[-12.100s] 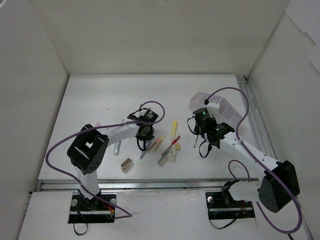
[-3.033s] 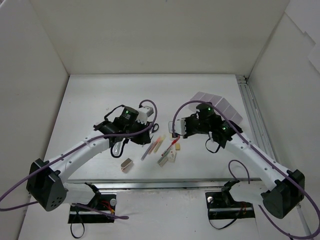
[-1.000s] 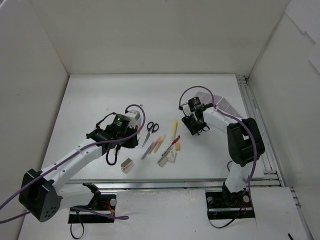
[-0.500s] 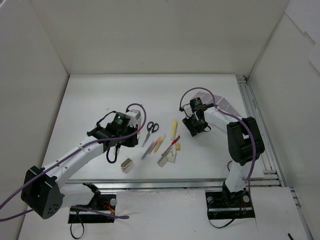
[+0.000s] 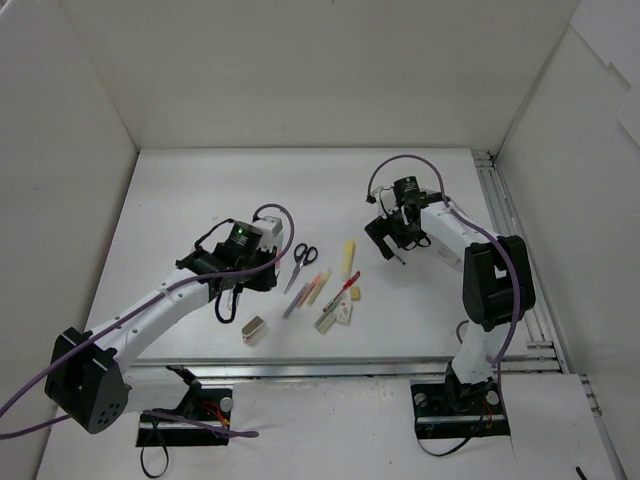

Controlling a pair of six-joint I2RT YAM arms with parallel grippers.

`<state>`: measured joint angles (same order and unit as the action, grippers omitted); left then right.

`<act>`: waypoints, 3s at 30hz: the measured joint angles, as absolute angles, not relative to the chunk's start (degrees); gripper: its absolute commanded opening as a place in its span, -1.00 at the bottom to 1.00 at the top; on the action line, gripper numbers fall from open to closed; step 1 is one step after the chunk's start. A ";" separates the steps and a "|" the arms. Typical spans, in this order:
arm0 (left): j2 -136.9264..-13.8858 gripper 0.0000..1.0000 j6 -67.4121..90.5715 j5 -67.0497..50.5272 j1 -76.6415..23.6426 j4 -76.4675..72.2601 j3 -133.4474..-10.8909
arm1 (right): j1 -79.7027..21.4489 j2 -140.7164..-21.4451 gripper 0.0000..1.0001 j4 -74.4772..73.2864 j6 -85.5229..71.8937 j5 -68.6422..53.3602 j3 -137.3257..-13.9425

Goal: Sort the stationery into containers
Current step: Place the pen at the center of the board, then pick up the pen from the center of the board, then close the pen cap on the pen.

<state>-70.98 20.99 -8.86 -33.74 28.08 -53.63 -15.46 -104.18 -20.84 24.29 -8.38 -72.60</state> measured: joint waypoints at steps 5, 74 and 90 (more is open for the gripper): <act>-71.88 -1.00 20.99 -8.05 -33.65 28.27 -54.94 | -13.37 -106.21 0.90 -21.17 25.41 -10.66 -73.25; -69.28 -1.00 12.14 -33.47 -35.40 32.69 -61.36 | -34.52 -67.68 -1.00 -10.85 103.96 -22.59 -56.55; -76.25 -1.00 9.80 -34.00 -37.95 35.35 -66.65 | -40.29 -72.23 -1.00 -14.37 110.04 -20.29 -56.69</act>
